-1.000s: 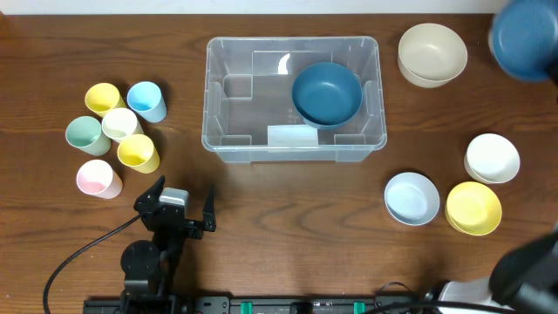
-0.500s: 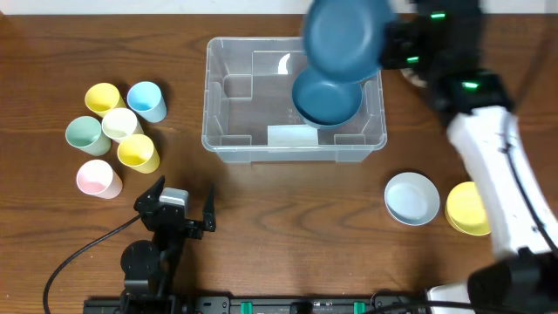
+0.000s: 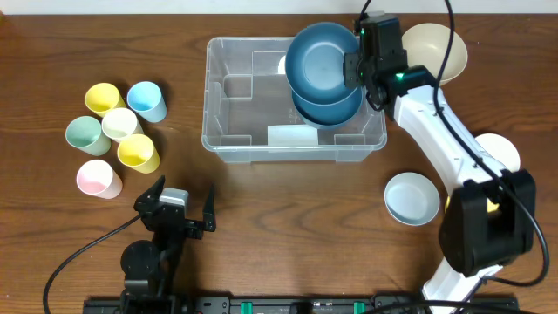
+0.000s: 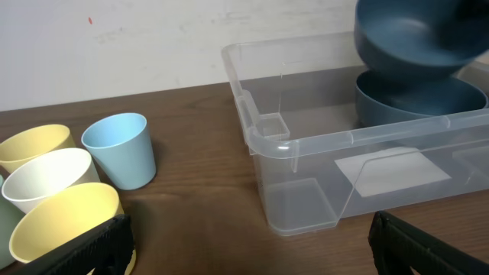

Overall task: Pack container
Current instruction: 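Stack the second blue bowl onto the first inside the container, then move the right gripper to the beige bowl and grasp its rim, then place the beige bowl on top of the blue bowls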

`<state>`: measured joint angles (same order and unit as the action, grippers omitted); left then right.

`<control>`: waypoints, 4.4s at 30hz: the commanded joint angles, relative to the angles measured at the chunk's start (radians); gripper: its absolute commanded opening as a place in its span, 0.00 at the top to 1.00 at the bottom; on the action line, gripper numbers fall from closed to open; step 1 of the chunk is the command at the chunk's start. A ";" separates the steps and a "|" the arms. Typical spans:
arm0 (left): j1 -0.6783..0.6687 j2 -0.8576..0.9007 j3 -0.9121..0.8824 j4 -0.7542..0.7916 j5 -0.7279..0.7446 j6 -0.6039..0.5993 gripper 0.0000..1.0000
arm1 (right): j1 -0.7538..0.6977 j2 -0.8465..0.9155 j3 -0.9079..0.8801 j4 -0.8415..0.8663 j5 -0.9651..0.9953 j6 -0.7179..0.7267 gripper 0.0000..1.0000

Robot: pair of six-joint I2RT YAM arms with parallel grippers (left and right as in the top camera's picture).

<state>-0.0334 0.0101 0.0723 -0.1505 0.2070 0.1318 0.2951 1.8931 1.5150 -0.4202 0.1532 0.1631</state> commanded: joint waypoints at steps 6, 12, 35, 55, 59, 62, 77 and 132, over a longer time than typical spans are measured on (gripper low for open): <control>0.005 -0.005 -0.017 -0.027 0.011 0.006 0.02 | 0.000 0.027 0.000 -0.021 0.023 0.016 0.99; 0.005 -0.005 -0.017 -0.027 0.011 0.006 0.02 | -0.001 0.027 0.000 -0.085 0.023 0.043 0.64; 0.005 -0.005 -0.017 -0.027 0.011 0.006 0.02 | -0.253 -0.128 0.157 -0.106 0.101 0.073 0.44; 0.005 -0.005 -0.017 -0.027 0.011 0.006 0.02 | -0.473 0.258 0.157 -0.068 -0.082 0.205 0.56; 0.005 -0.005 -0.017 -0.027 0.011 0.006 0.02 | -0.474 0.269 0.157 -0.071 -0.074 0.223 0.57; 0.005 -0.005 -0.017 -0.027 0.011 0.006 0.02 | -0.474 0.289 0.156 -0.071 -0.075 0.241 0.61; 0.005 -0.005 -0.017 -0.027 0.011 0.006 0.02 | -0.478 0.356 0.157 -0.061 -0.082 0.264 0.99; 0.005 -0.005 -0.017 -0.027 0.011 0.006 0.02 | -0.059 0.056 0.099 -0.234 -0.206 0.243 0.39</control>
<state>-0.0334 0.0101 0.0723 -0.1501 0.2070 0.1318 0.2325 1.9491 1.6135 -0.6556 -0.0601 0.4095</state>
